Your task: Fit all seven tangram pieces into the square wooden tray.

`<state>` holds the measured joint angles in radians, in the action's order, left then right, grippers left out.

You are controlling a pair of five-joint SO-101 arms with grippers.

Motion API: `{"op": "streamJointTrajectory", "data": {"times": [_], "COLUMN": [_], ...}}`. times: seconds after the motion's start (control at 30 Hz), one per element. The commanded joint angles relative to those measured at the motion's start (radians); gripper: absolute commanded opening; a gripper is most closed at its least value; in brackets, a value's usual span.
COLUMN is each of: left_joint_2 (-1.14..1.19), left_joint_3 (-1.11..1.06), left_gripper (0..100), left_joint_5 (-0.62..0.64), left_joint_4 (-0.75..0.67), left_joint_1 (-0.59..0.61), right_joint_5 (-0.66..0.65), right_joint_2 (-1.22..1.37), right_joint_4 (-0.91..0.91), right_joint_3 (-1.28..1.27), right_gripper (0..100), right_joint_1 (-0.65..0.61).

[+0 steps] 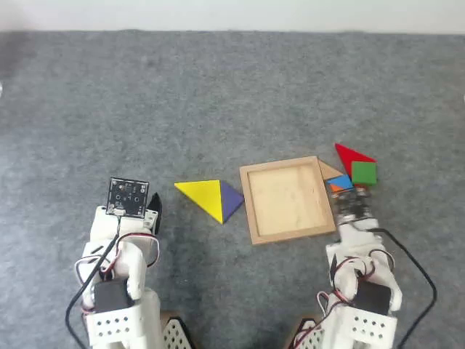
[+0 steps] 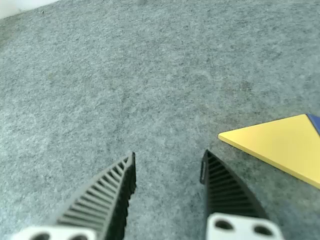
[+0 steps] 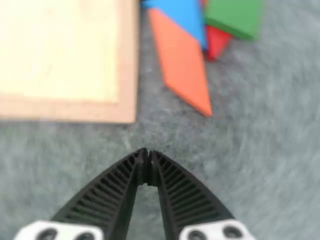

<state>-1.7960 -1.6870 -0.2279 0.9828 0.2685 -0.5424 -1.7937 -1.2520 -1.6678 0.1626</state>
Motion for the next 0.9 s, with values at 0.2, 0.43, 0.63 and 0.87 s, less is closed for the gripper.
{"op": "streamJointTrajectory", "data": {"times": [0.2,0.43,0.63,0.87], "left_joint_2": [0.0,0.0,0.0,0.0], "left_joint_3": [0.002,0.002,0.002,0.002], "left_gripper": [21,21,21,21], "left_joint_5": [-0.005,-0.005,-0.005,-0.005], "left_joint_4": [0.005,0.005,0.005,0.005], "left_joint_1": [-0.002,-0.002,-0.002,-0.002], "right_joint_5": [-0.213,-0.216,-0.109,-0.052], "right_joint_2": [-0.007,0.228,0.627,1.337], "right_joint_4": [-0.021,-0.05,-0.053,-0.03], "right_joint_3": [0.152,0.35,0.715,1.174], "right_gripper": [1.2,17.4,19.7,20.2], "right_joint_1": [0.124,0.059,-0.068,-0.074]}}
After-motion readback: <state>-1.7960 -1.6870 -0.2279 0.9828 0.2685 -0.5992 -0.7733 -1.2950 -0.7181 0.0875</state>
